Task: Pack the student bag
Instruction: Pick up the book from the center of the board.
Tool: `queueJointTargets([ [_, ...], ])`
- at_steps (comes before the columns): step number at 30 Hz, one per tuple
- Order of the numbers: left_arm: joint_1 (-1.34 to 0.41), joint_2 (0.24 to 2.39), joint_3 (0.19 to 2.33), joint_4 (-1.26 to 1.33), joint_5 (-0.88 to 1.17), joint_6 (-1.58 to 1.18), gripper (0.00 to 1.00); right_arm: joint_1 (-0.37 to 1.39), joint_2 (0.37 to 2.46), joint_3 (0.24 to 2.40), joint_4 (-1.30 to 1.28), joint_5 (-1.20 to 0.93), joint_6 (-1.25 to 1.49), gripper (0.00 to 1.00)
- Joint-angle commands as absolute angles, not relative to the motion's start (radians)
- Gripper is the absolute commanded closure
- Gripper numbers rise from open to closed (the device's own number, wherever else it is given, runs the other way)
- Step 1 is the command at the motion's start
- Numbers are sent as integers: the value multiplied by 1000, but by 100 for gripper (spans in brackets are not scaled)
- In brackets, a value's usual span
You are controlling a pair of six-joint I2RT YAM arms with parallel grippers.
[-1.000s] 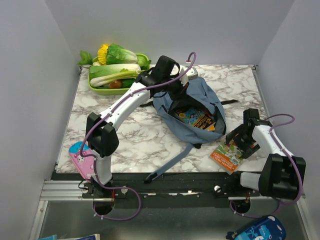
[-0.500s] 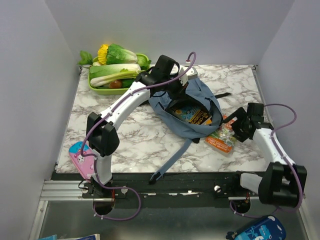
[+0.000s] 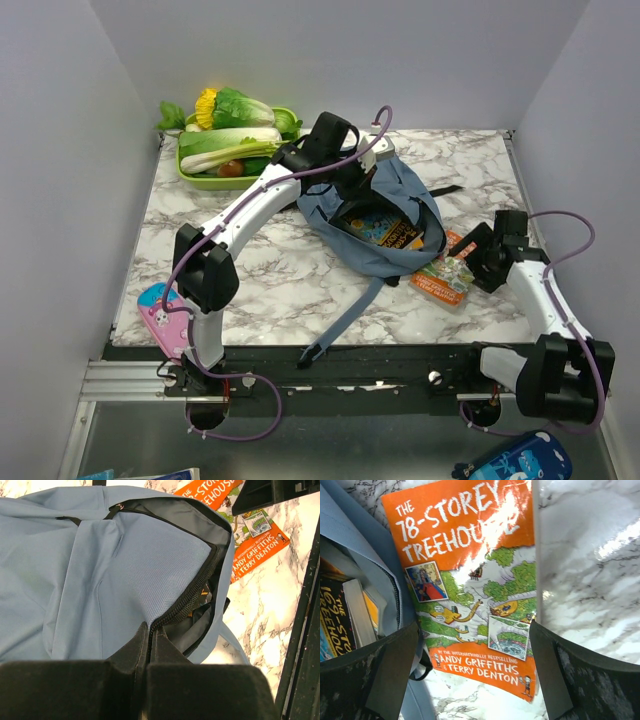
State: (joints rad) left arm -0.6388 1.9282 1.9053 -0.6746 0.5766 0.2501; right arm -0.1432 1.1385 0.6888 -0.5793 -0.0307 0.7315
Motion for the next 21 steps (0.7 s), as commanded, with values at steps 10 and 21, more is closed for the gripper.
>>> queueJointTargets([
  [10,-641,1914,1908,-644,615,235,100,-140,1144,585,-598,-54,715,0],
  [21,-643,1921,1925,-667,612,242,100,-140,1172,560,-373,-192,742,9],
])
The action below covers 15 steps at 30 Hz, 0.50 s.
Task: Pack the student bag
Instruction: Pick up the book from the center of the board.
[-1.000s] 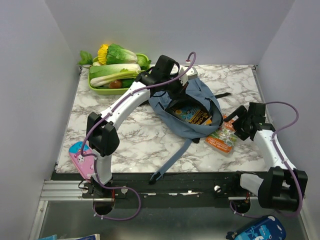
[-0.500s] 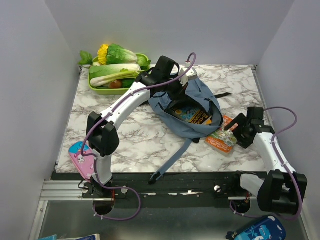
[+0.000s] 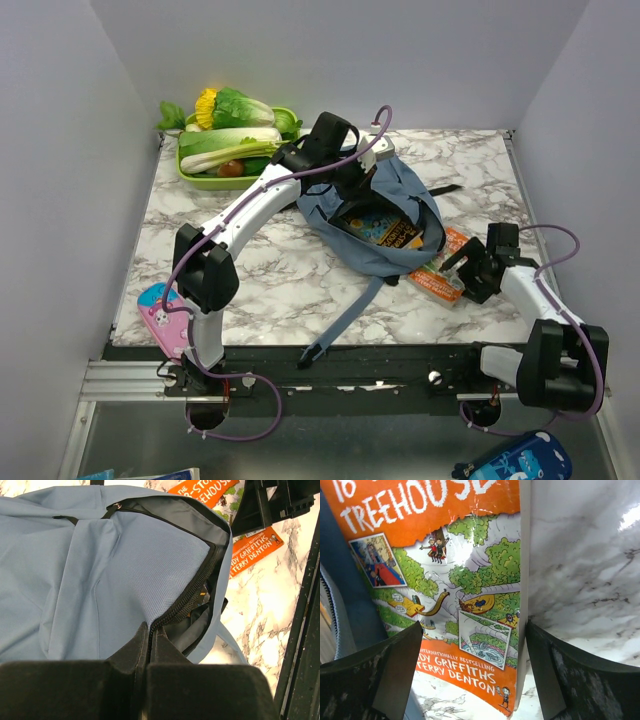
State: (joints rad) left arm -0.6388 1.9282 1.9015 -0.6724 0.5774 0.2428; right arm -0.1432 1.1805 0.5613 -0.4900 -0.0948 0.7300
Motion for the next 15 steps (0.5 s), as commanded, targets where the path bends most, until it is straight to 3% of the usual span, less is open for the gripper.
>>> queueJointTargets([
  [1,-643,1921,1927,-669,612,242,100,-138,1163,566,-377,-193,741,10],
  [15,-663,1930,1928,-675,617,242,100,-130,1077,626,-434,-242,727,13],
])
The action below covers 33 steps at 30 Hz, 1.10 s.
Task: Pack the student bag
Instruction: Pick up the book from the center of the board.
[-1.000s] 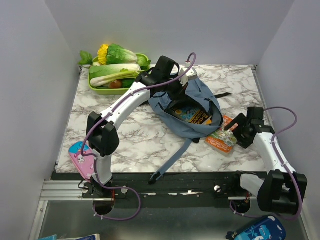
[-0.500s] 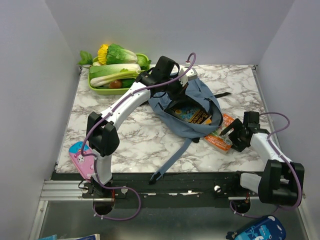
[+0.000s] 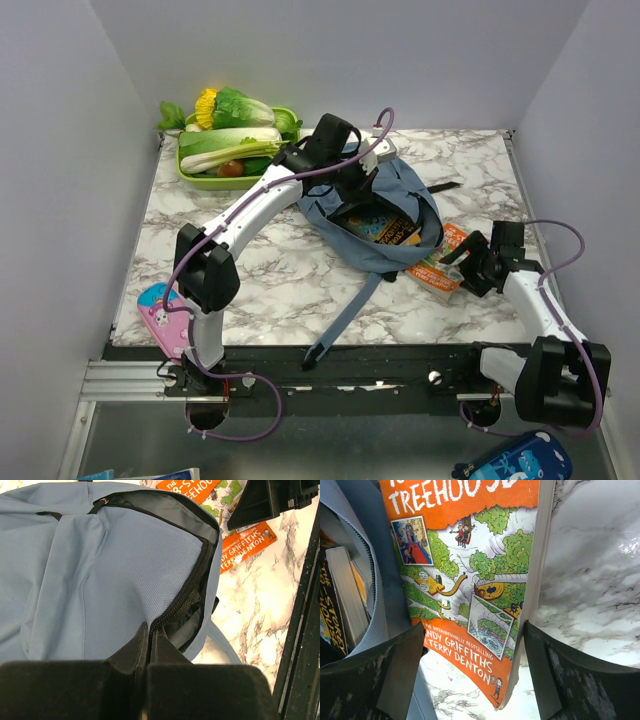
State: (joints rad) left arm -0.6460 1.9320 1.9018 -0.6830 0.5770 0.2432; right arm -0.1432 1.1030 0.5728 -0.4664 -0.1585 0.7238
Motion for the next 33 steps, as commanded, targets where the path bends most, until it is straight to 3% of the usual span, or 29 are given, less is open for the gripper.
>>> queueJointTargets([
  [1,-663,1930,1927,-675,615,244,100,-129,1060,629,-439,-241,727,13],
  [8,-666,1937,1925,-675,620,242,100,-117,985,663,-430,-250,738,14],
  [21,-670,1936,1925,-676,626,242,100,-83,1028,459,-209,-235,764,19],
  [33,-670,1925,1904,-693,630,256,100,-28,1124,449,-118,-169,793,55],
])
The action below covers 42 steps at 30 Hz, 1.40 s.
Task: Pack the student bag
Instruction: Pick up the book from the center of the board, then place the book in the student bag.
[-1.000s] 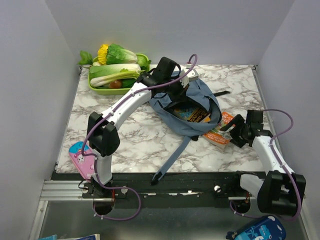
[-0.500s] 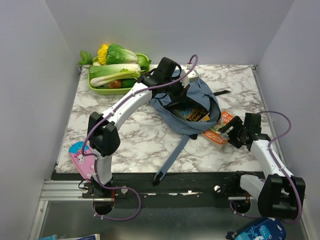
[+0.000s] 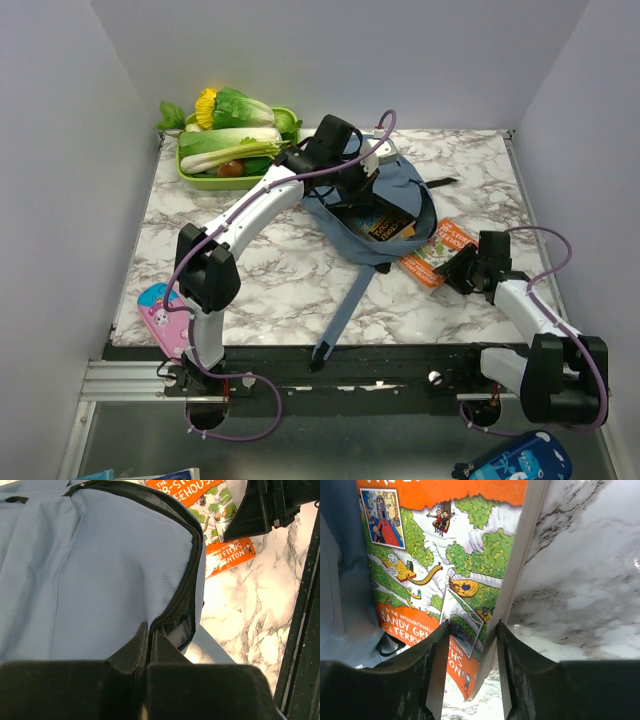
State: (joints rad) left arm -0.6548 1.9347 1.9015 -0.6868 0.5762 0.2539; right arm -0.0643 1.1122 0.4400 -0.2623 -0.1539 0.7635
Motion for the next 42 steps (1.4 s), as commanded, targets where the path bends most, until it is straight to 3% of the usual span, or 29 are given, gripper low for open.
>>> queueJointTargets([
  [1,-670,1925,1904,-693,630,258,100,-25,1124,454,-120,-164,789,62],
  [3,-670,1925,1904,-695,630,258,100,-21,1115,454,-120,-152,785,76],
  [4,-669,1925,1905,-698,630,259,100,-20,1098,456,-120,-152,784,93],
  [5,-670,1925,1907,-698,630,258,100,-20,1086,454,-124,-150,782,99],
  [18,-669,1939,1913,-693,617,253,100,-14,672,618,-409,-162,733,99],
  [26,-670,1941,1911,-684,607,239,100,-14,634,811,-494,-278,825,99],
  [37,-681,1914,1888,-638,604,192,100,-9,574,703,-500,-330,1026,99],
  [42,-692,1911,1853,-516,479,115,100,20,569,677,-513,-390,1055,99],
])
